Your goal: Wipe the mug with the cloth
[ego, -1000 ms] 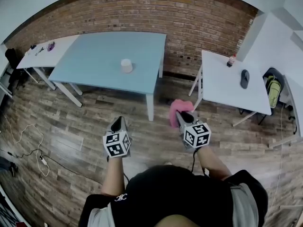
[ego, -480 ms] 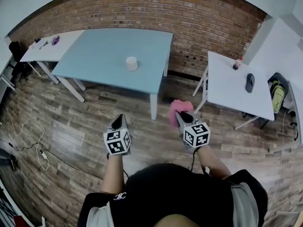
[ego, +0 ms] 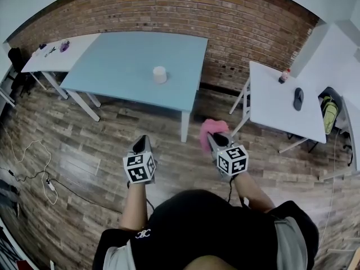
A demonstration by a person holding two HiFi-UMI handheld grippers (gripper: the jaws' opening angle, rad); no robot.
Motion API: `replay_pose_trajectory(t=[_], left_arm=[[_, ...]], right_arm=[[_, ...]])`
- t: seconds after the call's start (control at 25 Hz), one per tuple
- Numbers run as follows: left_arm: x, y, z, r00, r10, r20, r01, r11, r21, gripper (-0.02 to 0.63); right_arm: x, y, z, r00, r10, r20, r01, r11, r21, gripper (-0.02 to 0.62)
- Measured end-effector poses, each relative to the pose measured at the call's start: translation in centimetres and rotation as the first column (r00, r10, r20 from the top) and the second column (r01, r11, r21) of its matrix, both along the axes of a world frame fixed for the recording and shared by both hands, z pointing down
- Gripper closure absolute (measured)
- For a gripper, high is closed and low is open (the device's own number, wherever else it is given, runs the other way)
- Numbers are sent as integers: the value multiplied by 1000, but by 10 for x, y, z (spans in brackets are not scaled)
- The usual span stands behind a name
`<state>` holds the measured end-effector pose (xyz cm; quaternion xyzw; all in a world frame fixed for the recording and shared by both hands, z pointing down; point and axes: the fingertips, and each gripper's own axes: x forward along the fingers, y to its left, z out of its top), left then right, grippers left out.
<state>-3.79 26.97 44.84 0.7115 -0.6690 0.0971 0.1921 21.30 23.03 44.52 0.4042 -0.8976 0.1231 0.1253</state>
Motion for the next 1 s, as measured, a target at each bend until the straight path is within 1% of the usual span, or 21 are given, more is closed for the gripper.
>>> replay_pose_trajectory(t=[0.2,0.4,0.52,0.64,0.72,0.84,1.0], left_arm=[[-21,-7,6,1000,24,-12,-24,1000,-2,598],[-37,-14,20,998,55,-33,-56,998,-15,598],[-39,-20,29,996,78,-34,-79,996,-35,598],[-38,-27,35,994,101,-29,-102,993,-51,598],[-41,-36,39,994,104,-24,-105,993,-60,598],[-47,-54,44,995,101,-7,-101,992,-74,598],[-55,-88,49,995,97,15,-95,992,-79,598]], right_arm=[[-12,-6,4,998,44,-33,-44,999,-6,557],[-33,-10,5,997,68,-39,-68,998,-1,557],[-39,-11,10,996,83,-32,-83,996,-13,557],[-38,-15,21,995,93,-41,-94,995,-39,557],[-37,-24,29,994,101,-43,-103,993,-56,557],[-42,-47,34,995,97,-36,-99,994,-55,557],[-51,-96,44,996,87,-15,-87,995,-50,557]])
